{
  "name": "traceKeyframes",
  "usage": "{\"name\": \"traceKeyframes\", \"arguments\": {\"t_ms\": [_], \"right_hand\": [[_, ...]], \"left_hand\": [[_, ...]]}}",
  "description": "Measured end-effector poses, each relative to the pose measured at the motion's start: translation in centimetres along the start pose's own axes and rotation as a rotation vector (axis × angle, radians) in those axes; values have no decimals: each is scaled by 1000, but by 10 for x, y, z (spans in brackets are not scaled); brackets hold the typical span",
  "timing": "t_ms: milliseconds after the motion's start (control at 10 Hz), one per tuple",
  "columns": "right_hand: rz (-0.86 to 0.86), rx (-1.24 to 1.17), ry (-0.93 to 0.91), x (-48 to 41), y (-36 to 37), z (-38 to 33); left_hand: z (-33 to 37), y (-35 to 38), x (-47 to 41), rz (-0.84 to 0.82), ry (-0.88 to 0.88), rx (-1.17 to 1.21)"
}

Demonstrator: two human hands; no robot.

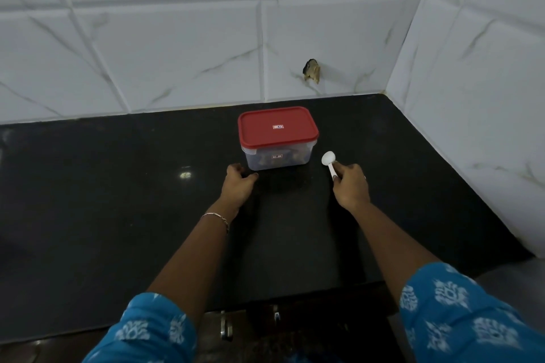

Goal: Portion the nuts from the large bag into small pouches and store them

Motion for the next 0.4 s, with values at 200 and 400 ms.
{"name": "traceKeyframes", "arguments": {"t_ms": [200, 400], "right_hand": [[60, 117, 27, -4, -23, -11], [250, 107, -223, -34, -81, -99]], "left_hand": [[30, -21, 5, 109, 200, -261], [131, -49, 17, 373, 661, -717]]}}
Point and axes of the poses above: each hand's wrist, its own x-axis away from the middle knuckle, its own y-axis out of the palm, z = x × y, the point moved 7 cm from there along -x, towards the middle knuckle, and after that the axes turned 10 degrees about z, right-handed, at the moved point
